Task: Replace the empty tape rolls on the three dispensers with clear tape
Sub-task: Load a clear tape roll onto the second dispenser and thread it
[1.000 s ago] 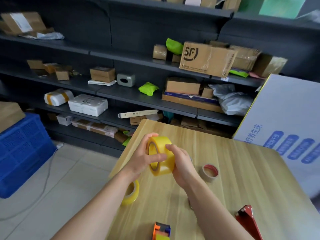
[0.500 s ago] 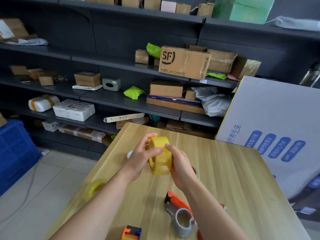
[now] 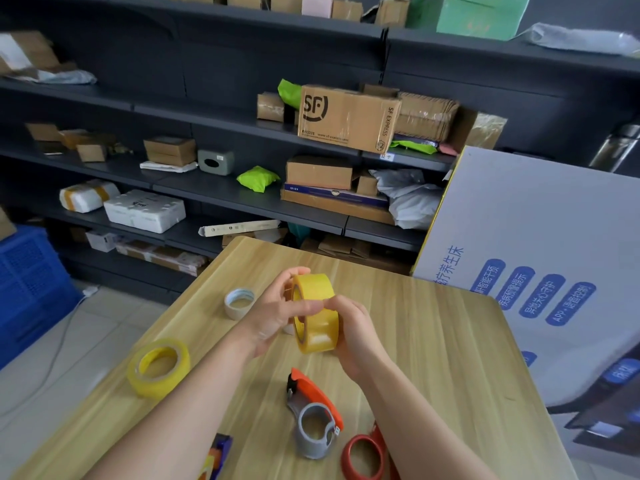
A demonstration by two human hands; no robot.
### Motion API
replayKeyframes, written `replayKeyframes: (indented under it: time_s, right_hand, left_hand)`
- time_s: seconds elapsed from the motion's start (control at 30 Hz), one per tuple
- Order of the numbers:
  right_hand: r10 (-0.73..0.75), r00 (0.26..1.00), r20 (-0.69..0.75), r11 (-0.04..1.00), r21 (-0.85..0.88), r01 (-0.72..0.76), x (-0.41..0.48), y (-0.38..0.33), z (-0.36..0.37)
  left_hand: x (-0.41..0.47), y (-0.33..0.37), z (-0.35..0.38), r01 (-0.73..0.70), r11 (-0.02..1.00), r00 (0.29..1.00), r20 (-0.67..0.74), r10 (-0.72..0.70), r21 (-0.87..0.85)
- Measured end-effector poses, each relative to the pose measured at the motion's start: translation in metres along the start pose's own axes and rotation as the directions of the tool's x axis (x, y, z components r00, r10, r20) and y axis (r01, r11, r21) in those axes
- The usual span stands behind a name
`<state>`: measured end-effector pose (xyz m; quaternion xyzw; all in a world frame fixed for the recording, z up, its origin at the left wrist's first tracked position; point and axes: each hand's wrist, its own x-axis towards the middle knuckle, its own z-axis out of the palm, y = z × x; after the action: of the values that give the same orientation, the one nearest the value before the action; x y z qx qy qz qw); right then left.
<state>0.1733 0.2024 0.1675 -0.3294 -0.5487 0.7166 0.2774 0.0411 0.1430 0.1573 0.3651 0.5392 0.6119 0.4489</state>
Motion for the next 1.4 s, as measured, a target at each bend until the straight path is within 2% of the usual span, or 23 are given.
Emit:
replayKeyframes:
  time_s: [0.1, 0.37, 0.5, 0.57, 0.63, 0.67, 0.73, 0.8, 0.97, 1.1, 1.2, 1.4]
  right_hand:
    - [0.029, 0.999, -0.021, 0.999, 0.016, -0.028, -0.001, 0.001, -0.005]
    - [-0.072, 0.993, -0.09, 0.99, -0.129, 0.06, -0.01, -0.005, -0.005]
    - [-0.134, 0.981, -0.139, 0.985, -0.127, 0.116, -0.018, -0.016, 0.002]
    - [-0.163, 0.976, -0.143, 0.984, -0.093, 0.151, -0.02, -0.019, 0.003]
    - [-0.193, 0.974, -0.12, 0.98, -0.071, 0.186, -0.022, -0.022, 0.006]
    - [-0.21, 0.975, -0.067, 0.974, -0.094, 0.204, -0.021, -0.022, 0.007]
    - [-0.201, 0.979, -0.02, 0.97, -0.146, 0.196, -0.016, -0.018, 0.01]
    - [-0.166, 0.986, -0.019, 0.977, -0.139, 0.162, -0.012, -0.015, 0.012]
    - [-0.185, 0.979, -0.083, 0.977, -0.12, 0.175, -0.011, -0.022, 0.02]
    - [-0.161, 0.977, -0.138, 0.986, -0.072, 0.152, -0.012, -0.025, 0.017]
    - [-0.128, 0.976, -0.176, 0.991, -0.06, 0.119, -0.007, -0.023, 0.019]
    - [-0.085, 0.978, -0.189, 0.995, -0.064, 0.074, -0.001, -0.023, 0.021]
  left_hand:
    - [-0.003, 0.002, 0.003, -0.041, 0.999, 0.997, 0.06, 0.039, 0.027]
    - [0.006, 0.017, 0.004, -0.149, 0.96, 0.985, 0.125, 0.122, 0.239]
    - [0.011, 0.021, -0.001, -0.195, 0.904, 0.98, 0.103, 0.169, 0.38]
    - [0.011, 0.023, -0.004, -0.115, 0.923, 0.992, 0.099, 0.084, 0.367]
    - [0.011, 0.026, -0.006, 0.013, 0.974, 0.994, 0.105, -0.038, 0.228]
    - [0.011, 0.027, -0.007, 0.036, 0.985, 0.993, 0.106, -0.054, 0.167]
    - [0.011, 0.03, -0.01, -0.009, 0.991, 0.995, 0.099, -0.004, 0.132]
    - [0.01, 0.031, -0.013, -0.087, 0.98, 0.993, 0.1, 0.07, 0.181]
    - [0.014, 0.028, -0.016, -0.222, 0.93, 0.974, 0.113, 0.197, 0.293]
    - [0.015, 0.033, -0.017, -0.339, 0.801, 0.938, 0.112, 0.329, 0.494]
    - [0.016, 0.037, -0.017, -0.383, 0.711, 0.908, 0.098, 0.408, 0.59]
    - [0.021, 0.039, -0.017, -0.391, 0.689, 0.896, 0.082, 0.436, 0.61]
